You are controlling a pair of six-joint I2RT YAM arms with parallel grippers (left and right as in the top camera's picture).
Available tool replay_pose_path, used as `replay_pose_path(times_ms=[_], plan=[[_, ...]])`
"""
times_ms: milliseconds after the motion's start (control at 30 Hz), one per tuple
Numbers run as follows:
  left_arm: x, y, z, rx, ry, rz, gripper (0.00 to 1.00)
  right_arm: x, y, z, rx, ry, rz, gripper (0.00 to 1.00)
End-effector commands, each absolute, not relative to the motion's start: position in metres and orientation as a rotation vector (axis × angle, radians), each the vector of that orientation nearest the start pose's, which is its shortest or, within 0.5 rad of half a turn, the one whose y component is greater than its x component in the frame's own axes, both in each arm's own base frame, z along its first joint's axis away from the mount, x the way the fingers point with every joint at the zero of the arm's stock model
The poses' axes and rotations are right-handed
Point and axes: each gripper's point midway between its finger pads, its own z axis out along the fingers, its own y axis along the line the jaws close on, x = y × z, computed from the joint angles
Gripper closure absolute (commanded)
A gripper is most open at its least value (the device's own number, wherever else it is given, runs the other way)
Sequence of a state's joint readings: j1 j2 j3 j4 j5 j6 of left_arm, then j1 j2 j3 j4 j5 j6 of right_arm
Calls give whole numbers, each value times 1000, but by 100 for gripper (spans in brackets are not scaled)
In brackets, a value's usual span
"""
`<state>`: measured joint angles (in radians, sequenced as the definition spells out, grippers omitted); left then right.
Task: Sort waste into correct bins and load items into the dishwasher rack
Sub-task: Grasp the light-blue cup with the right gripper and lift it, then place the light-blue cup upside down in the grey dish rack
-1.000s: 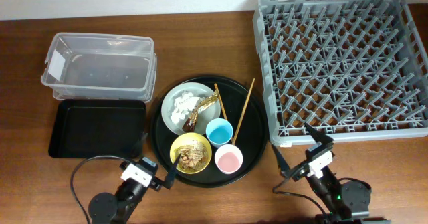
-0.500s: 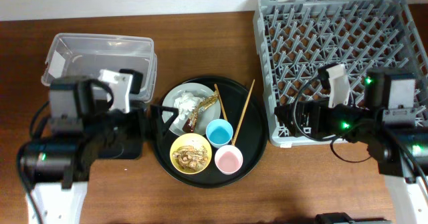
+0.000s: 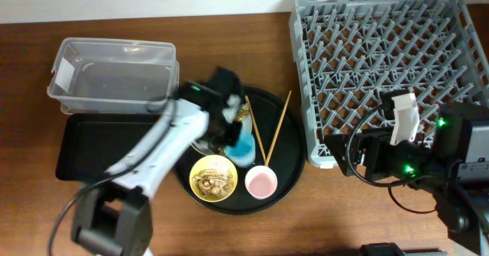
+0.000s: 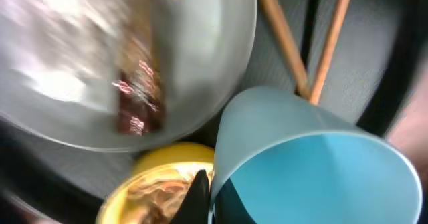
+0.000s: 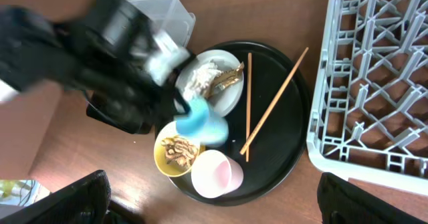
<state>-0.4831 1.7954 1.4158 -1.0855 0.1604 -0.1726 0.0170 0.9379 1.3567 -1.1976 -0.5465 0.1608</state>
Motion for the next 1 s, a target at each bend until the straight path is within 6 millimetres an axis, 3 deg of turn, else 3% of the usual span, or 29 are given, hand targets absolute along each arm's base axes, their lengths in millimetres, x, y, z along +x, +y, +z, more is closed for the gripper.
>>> replay_pose_path(times_ms=[0,33,67,133,167,267,300,400,467,500,533,600,633,667,733,767,800,833,867,900,933,967], plan=[[316,-218,236,580,2588,-1122,100,219,104,332,-209,2292,778,15],[304,-220,288,649,2324,-1528,100,215,123,332,-346,2282,863,15],[295,-217,316,670,2159,-1733,100,217,137,330,-417,2282,918,15],[285,-218,338,664,2048,-1907,100,219,174,350,-655,2118,1090,8],[275,-223,354,693,1960,-2024,100,229,187,355,-696,2066,1115,5],[266,-231,355,720,1966,-2050,100,237,207,383,-822,1868,1258,3],[263,-234,355,732,1968,-2059,100,243,209,382,-796,1879,1274,4],[262,-237,353,743,1979,-2050,100,230,215,391,-867,1817,1394,25],[262,-237,353,744,1980,-2048,100,227,215,387,-856,1846,1419,32],[264,-237,353,760,1965,-2035,100,221,215,384,-849,1872,1459,14],[264,-237,353,763,1963,-2032,100,220,215,383,-846,1880,1463,15],[266,-237,350,766,1976,-2006,100,215,218,384,-866,1874,1481,29],[266,-237,348,765,1987,-1994,100,211,223,384,-891,1866,1490,30],[266,-238,348,765,1987,-1995,100,211,227,384,-909,1857,1473,39],[266,-238,348,765,1988,-1995,95,216,225,383,-889,1869,1436,40],[270,-237,334,741,2081,-1912,52,223,213,386,-839,1871,1392,44],[275,-234,315,714,2200,-1788,40,231,195,389,-761,1879,1331,46],[284,-222,280,645,2419,-1545,24,242,168,386,-603,1946,1237,47],[291,-210,259,580,2553,-1363,17,248,143,380,-470,2002,1151,47],[297,-199,244,524,2638,-1221,15,255,104,362,-250,2107,1000,47],[302,-192,236,484,2684,-1133,15,257,70,339,-48,2221,843,47],[302,-191,235,481,2688,-1122,15,250,23,300,257,2399,586,47]])
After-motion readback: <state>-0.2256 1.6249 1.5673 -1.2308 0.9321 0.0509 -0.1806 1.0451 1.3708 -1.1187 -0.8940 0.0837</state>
